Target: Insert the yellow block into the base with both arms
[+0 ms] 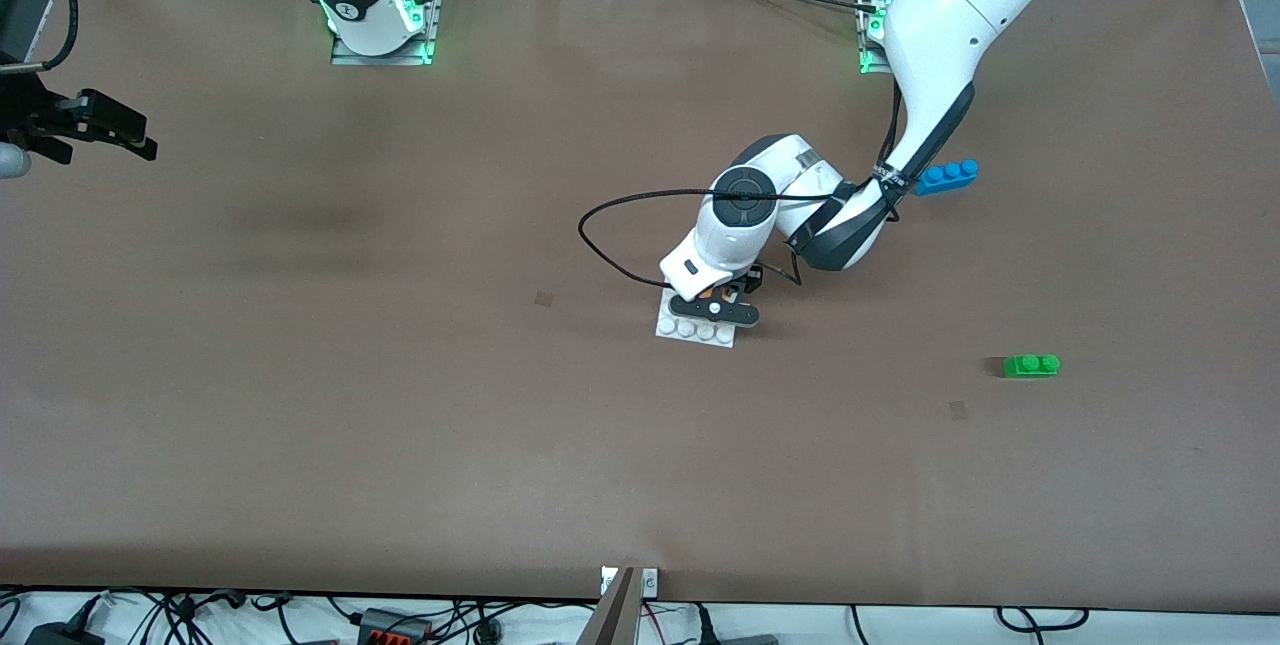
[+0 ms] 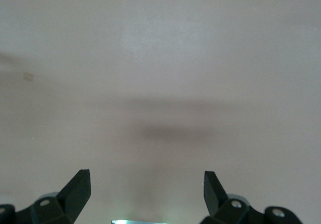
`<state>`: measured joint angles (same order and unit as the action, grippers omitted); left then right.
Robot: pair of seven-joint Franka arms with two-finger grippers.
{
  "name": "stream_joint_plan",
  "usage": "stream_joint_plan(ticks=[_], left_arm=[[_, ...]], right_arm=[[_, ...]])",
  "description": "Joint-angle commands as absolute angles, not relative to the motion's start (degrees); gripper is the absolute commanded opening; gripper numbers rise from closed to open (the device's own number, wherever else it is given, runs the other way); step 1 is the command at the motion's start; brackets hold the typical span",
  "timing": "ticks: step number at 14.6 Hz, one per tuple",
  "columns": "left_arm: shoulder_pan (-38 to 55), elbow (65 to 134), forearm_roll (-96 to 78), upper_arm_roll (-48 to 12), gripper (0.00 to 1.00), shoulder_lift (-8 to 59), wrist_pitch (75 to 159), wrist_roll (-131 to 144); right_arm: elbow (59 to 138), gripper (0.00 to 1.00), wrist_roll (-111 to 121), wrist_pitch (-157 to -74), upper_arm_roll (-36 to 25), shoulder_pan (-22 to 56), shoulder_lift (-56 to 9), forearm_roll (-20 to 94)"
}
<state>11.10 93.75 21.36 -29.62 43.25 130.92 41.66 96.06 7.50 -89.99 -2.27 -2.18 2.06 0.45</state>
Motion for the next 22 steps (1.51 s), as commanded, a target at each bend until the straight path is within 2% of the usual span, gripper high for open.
stream_joint_plan(ticks=[1, 5, 6, 7, 8, 12, 16, 20, 22], left_arm=[[10.8, 91.6, 21.3, -30.2, 0.46, 46.6, 131.9, 41.8], [10.8, 92.3, 21.8, -30.2, 0.47, 47.4, 131.7, 41.6], [10.8, 92.2, 21.8, -30.2, 0.51, 47.4, 131.7, 41.6], [10.8, 91.8, 21.6, -30.2, 0.95, 47.4, 131.7, 42.1], [10.7, 91.5, 21.4, -30.2, 1.0, 47.2, 130.5, 42.0], [9.3, 83.5, 20.5, -31.8, 1.0, 46.5, 116.9, 41.1], [6.2, 73.9, 11.1, -32.1, 1.0, 45.1, 105.0, 32.2], [4.3, 73.7, 11.0, -30.2, 1.0, 42.3, 100.7, 30.9], [4.2, 73.6, 10.2, -24.9, 1.0, 39.8, 97.3, 28.8]], right_arm=[[95.2, 1.0, 7.1, -89.1, -2.3, -1.9, 1.9, 0.4], [95.3, 1.0, 7.1, -89.1, -2.3, -1.9, 1.9, 0.4], [95.3, 1.0, 7.1, -89.1, -2.3, -1.9, 1.9, 0.4], [95.2, 1.0, 7.1, -89.2, -2.3, -1.9, 1.9, 0.4], [95.2, 1.0, 7.1, -89.2, -2.3, -1.9, 1.9, 0.4], [95.3, 1.0, 7.1, -89.1, -2.3, -1.9, 1.9, 0.4], [95.2, 1.0, 7.1, -89.1, -2.3, -1.9, 1.9, 0.4], [95.2, 1.0, 7.1, -89.2, -2.3, -1.9, 1.9, 0.4], [95.2, 1.0, 7.2, -89.1, -2.3, -1.9, 1.9, 0.4]])
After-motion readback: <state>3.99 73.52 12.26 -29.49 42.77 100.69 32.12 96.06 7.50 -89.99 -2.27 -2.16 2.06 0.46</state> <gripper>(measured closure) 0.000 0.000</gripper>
